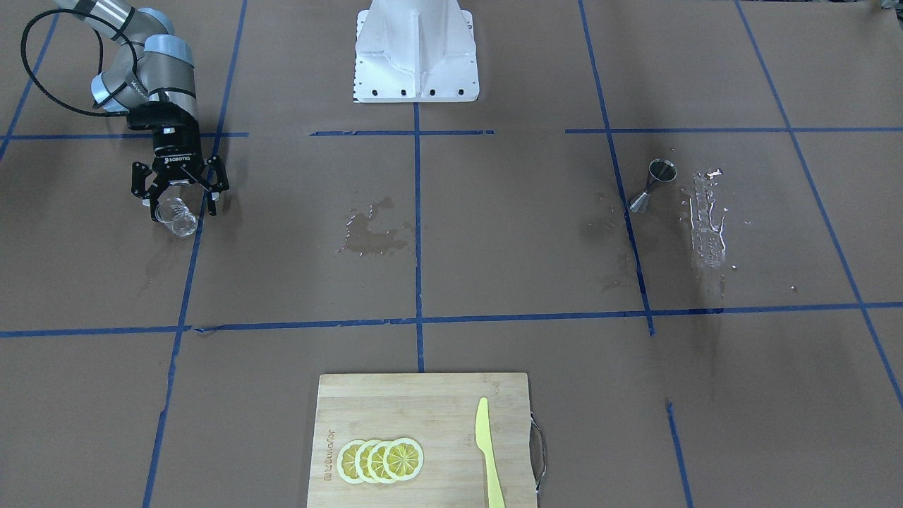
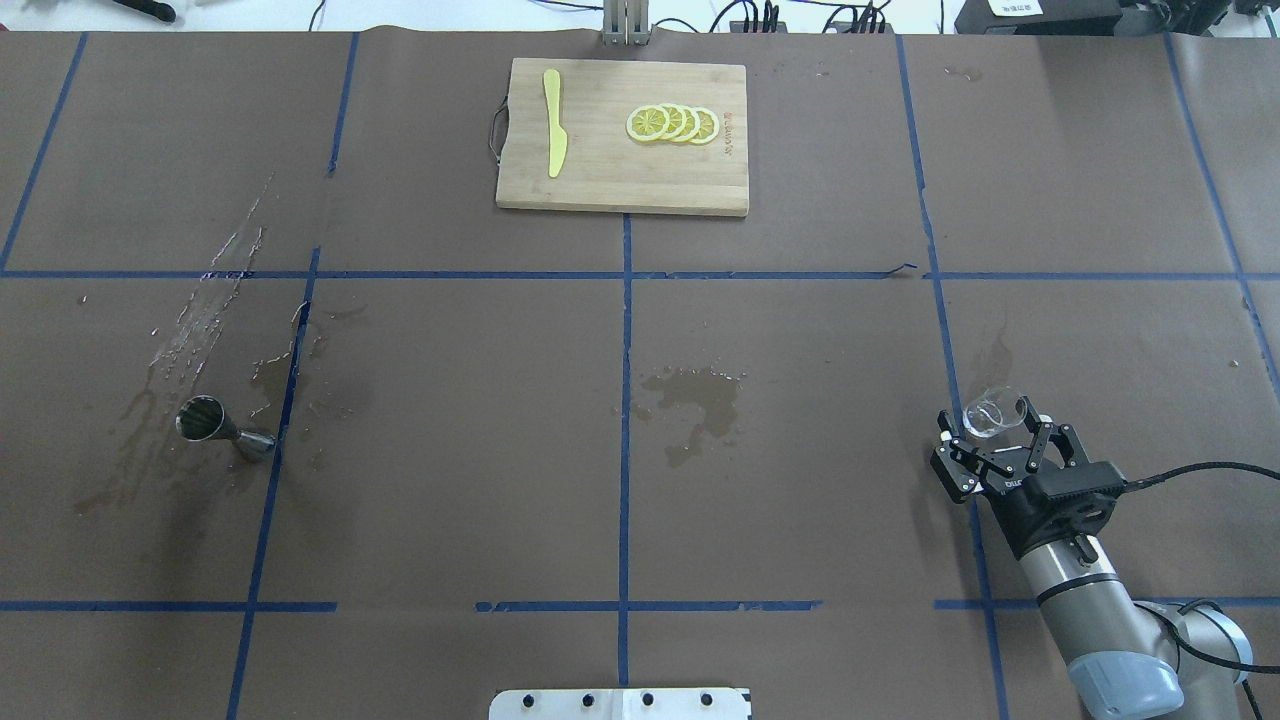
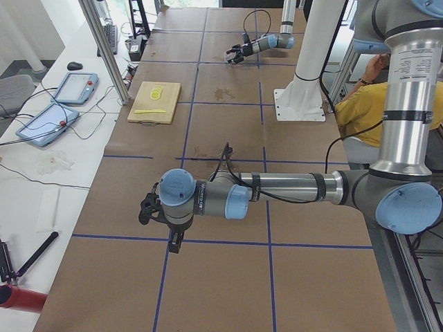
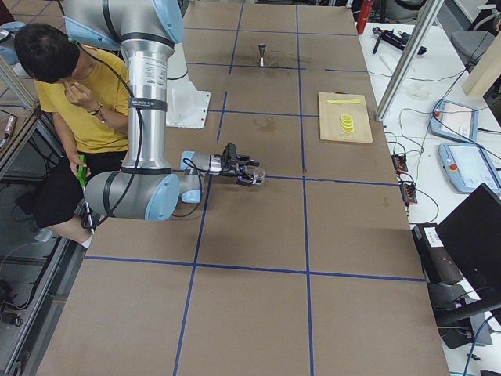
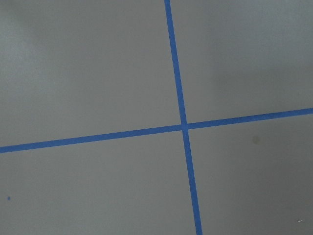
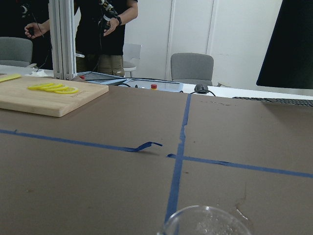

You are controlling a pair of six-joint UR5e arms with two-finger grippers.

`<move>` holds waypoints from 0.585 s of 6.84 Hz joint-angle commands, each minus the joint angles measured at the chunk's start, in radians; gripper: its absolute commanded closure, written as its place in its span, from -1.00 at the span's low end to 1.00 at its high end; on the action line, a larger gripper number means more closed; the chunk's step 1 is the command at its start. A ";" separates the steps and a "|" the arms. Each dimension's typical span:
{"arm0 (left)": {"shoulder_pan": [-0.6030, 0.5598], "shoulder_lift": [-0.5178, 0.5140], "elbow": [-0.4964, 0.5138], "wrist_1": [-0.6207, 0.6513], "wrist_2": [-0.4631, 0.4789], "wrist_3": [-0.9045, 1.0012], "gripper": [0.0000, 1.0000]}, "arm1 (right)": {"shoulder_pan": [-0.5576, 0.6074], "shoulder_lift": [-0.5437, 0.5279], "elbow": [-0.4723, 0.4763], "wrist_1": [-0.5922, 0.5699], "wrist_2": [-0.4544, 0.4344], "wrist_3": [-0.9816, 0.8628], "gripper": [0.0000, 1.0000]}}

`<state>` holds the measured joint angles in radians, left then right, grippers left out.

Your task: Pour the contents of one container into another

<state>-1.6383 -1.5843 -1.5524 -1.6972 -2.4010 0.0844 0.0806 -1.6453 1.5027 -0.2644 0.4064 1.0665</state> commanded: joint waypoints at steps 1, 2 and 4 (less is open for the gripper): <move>0.000 -0.003 -0.002 0.001 -0.001 -0.002 -1.00 | 0.005 -0.002 0.008 0.004 -0.008 -0.009 -1.00; 0.000 -0.005 -0.002 0.001 -0.001 0.000 -1.00 | 0.011 -0.011 0.013 0.005 -0.023 -0.013 -1.00; 0.000 -0.005 0.000 0.001 -0.001 -0.002 -1.00 | 0.050 -0.002 0.014 0.005 -0.115 -0.037 -1.00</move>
<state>-1.6383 -1.5888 -1.5530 -1.6972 -2.4022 0.0832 0.1087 -1.6530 1.5153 -0.2595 0.3405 1.0450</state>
